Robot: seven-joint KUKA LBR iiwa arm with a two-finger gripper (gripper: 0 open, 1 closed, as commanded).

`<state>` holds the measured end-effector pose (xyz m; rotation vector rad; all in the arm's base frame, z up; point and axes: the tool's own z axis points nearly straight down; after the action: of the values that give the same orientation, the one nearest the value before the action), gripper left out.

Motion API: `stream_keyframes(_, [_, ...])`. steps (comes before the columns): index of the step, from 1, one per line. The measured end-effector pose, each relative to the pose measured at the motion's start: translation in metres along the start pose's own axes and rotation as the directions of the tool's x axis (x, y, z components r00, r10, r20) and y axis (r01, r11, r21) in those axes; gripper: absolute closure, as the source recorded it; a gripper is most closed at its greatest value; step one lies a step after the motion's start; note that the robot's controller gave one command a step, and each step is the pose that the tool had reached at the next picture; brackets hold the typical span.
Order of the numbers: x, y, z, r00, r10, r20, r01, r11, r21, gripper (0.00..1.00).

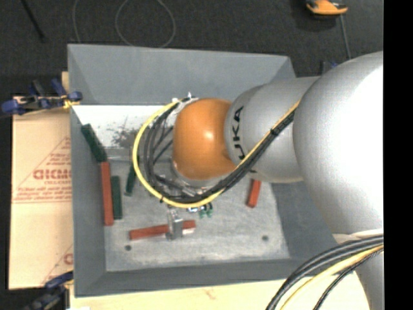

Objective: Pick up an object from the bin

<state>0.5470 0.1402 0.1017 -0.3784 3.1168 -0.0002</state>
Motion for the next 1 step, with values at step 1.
stream_keyframes(1, [0.0132, -0.0037, -0.0036, 0.973, -0.232, -0.002, 0.232, 0.973, 0.0, 0.0])
